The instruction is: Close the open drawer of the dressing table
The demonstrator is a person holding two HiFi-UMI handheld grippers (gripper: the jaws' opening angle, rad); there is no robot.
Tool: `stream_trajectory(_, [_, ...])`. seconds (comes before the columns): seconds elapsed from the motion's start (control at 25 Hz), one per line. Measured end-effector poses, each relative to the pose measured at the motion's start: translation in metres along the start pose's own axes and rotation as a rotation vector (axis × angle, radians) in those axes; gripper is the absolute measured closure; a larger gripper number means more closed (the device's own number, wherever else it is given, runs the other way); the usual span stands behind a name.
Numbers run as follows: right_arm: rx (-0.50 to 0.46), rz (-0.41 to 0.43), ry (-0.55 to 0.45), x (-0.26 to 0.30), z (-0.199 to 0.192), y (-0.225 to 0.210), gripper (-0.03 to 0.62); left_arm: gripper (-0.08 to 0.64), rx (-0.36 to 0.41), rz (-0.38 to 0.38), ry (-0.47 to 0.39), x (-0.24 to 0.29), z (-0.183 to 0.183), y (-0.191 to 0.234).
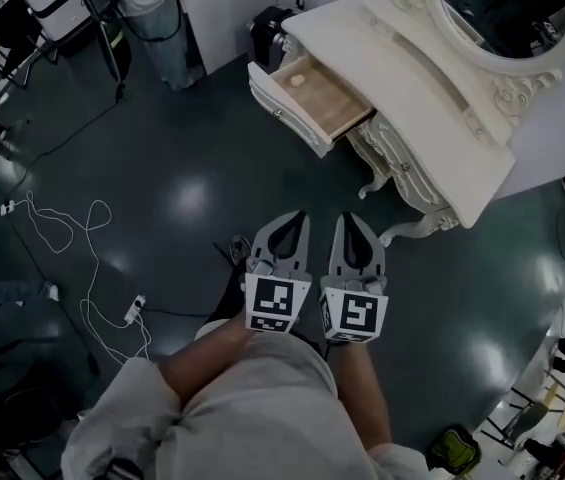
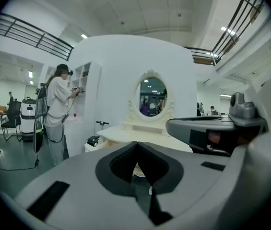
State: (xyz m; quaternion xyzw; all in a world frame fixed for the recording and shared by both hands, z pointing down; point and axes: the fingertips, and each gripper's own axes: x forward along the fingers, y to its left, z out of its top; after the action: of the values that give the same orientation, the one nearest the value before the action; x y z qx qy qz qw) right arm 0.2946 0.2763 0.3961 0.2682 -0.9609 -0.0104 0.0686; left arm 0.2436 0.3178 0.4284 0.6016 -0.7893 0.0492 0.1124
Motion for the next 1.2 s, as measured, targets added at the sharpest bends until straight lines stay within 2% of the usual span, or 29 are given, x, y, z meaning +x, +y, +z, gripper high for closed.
stream_trajectory(0.4, [-0.028,0.052,0.077,0.065,-0.017,0.014,0.577,0.554,-0.059,0.029,0.052,0.038,-0.016,0.053])
stream_trajectory(0.72, [-0.027,0.094,0.079,0.129,-0.010,0.036,0.577,0.554,-0.057,0.065,0.068,0.067,-0.009,0.117])
stream_trajectory(1.0, [-0.020,0.129,0.094,0.179,-0.008,0.067,0.577,0.554,-0.046,0.065,0.097,0.083,-0.007,0.165])
stream_trajectory(1.2, [-0.050,0.165,0.128,0.217,-0.016,0.086,0.577,0.554,-0.028,0.049,0.133,0.100,-0.012,0.201])
